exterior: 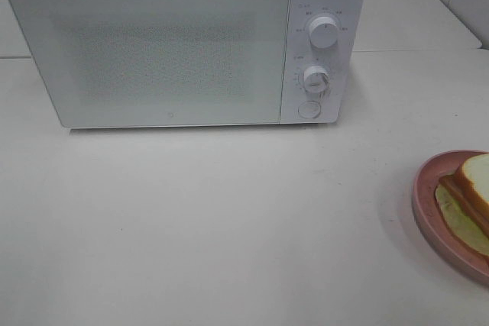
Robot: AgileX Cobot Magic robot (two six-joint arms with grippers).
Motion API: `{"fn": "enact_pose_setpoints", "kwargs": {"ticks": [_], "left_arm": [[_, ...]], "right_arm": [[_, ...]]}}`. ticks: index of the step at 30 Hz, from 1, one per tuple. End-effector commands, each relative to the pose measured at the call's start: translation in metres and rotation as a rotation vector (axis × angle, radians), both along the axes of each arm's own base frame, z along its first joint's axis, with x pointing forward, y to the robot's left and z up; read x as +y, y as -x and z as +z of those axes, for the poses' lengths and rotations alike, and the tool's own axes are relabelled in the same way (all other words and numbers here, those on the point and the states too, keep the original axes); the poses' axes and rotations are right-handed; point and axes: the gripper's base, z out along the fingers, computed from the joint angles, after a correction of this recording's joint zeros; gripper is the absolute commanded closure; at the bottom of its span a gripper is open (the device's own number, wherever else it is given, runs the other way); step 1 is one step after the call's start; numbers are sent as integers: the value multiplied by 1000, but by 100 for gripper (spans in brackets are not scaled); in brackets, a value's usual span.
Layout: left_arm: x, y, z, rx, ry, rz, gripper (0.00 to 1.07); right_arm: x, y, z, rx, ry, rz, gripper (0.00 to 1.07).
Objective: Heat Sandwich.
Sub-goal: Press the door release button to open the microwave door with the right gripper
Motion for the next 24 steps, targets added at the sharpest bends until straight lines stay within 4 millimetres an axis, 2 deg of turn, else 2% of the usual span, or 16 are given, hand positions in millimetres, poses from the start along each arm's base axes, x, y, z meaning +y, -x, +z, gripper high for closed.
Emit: {"fn": "enact_pose_setpoints", "kwargs": {"ticks": [1,24], "left_arm": [[-1,3,0,-33,11,-1,9],[-1,3,0,-33,11,-1,9]], "right_arm": [[0,3,1,-41,-6,-3,32],[0,3,2,-48,-6,-2,32]]}}
